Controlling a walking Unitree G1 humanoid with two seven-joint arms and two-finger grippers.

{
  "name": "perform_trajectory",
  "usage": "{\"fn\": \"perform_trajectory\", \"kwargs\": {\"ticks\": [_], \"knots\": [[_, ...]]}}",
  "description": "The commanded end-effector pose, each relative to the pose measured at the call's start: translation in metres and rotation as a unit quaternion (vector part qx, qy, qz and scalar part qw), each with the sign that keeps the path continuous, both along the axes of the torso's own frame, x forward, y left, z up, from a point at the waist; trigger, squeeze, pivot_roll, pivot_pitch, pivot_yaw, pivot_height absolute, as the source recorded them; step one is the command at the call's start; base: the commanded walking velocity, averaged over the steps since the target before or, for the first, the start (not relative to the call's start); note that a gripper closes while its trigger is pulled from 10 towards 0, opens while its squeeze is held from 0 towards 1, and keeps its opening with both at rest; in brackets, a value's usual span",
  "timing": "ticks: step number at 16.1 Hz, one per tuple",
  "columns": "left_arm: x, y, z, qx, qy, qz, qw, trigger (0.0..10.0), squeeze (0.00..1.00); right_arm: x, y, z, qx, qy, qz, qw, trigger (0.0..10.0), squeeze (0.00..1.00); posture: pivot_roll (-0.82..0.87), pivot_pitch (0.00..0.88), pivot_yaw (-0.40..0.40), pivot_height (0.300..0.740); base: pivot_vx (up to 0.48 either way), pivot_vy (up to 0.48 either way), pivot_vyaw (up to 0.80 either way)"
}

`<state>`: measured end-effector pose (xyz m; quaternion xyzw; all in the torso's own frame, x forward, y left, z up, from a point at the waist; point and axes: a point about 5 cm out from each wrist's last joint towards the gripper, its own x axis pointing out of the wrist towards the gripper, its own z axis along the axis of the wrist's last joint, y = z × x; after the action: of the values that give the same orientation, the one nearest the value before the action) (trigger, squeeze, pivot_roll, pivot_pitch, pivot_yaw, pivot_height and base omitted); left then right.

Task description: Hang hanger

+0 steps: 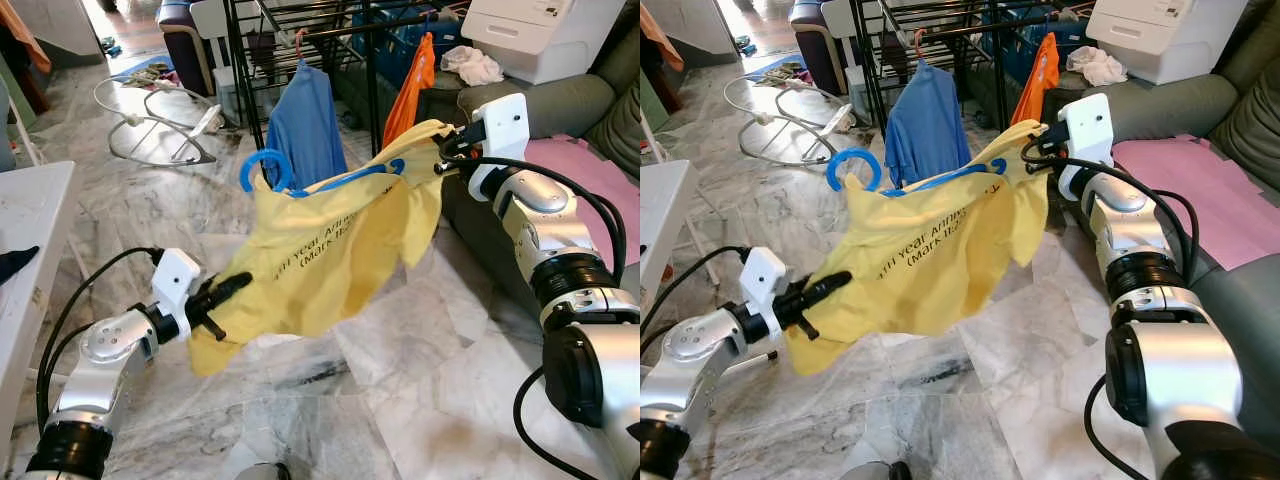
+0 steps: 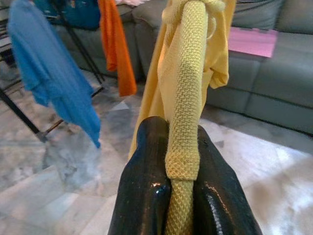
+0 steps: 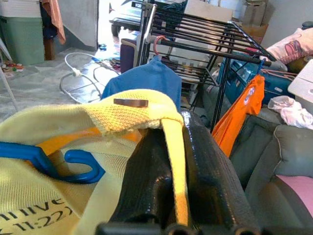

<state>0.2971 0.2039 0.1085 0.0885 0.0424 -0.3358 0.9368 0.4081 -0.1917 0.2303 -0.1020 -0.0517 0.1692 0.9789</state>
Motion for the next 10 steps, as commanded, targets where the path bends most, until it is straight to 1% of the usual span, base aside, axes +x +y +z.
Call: {"fn": "perform_trajectory", "kwargs": {"ticks": [1, 3, 4, 5, 6, 7, 8, 9, 10], "knots": [[0.005, 0.011, 0.008, -0.011, -0.019, 0.039, 0.999, 0.0, 0.00, 0.000, 0.000, 0.009, -0.004, -0.017, 0.003, 1.000, 0.0, 0.00, -0.06, 0.021, 0.025, 0.740, 0.000, 0.000, 0.00], [0.005, 0.008, 0.013, -0.045, -0.035, 0.037, 0.998, 0.0, 0.00, 0.000, 0.001, 0.003, -0.008, -0.008, 0.006, 1.000, 0.0, 0.00, -0.06, 0.020, 0.024, 0.740, 0.000, 0.000, 0.00], [0.004, 0.005, 0.019, -0.091, -0.044, 0.031, 0.994, 0.0, 0.00, -0.001, 0.000, -0.002, -0.009, 0.001, 0.002, 1.000, 0.0, 0.00, -0.06, 0.021, 0.021, 0.740, 0.000, 0.000, 0.00], [0.004, 0.004, 0.023, -0.110, -0.051, 0.028, 0.992, 0.0, 0.00, -0.001, 0.000, -0.005, -0.008, 0.004, 0.001, 1.000, 0.0, 0.00, -0.06, 0.022, 0.021, 0.740, 0.000, 0.000, 0.00], [0.003, 0.004, 0.026, -0.120, -0.055, 0.027, 0.991, 0.0, 0.00, -0.002, 0.000, -0.008, -0.008, 0.008, 0.000, 1.000, 0.0, 0.00, -0.06, 0.022, 0.021, 0.740, 0.000, 0.000, 0.00], [0.004, 0.006, 0.024, -0.109, -0.058, 0.037, 0.992, 0.0, 0.00, -0.002, 0.001, -0.010, -0.007, 0.013, 0.002, 1.000, 0.0, 0.00, -0.06, 0.022, 0.021, 0.740, 0.000, 0.000, 0.00], [0.005, 0.007, 0.024, -0.114, -0.056, 0.040, 0.991, 0.0, 0.00, -0.002, 0.002, -0.012, -0.008, 0.014, 0.002, 1.000, 0.0, 0.00, -0.06, 0.022, 0.021, 0.740, 0.000, 0.000, 0.00], [0.004, 0.006, 0.021, -0.102, -0.054, 0.036, 0.993, 0.0, 0.00, -0.003, 0.002, -0.013, -0.008, 0.015, 0.003, 1.000, 0.0, 0.00, -0.06, 0.022, 0.021, 0.740, 0.000, 0.000, 0.00], [0.002, 0.004, 0.017, -0.076, -0.048, 0.022, 0.996, 0.0, 0.00, -0.003, 0.002, -0.013, -0.007, 0.015, 0.002, 1.000, 0.0, 0.00, -0.06, 0.028, 0.020, 0.740, 0.000, 0.000, 0.00]]}}
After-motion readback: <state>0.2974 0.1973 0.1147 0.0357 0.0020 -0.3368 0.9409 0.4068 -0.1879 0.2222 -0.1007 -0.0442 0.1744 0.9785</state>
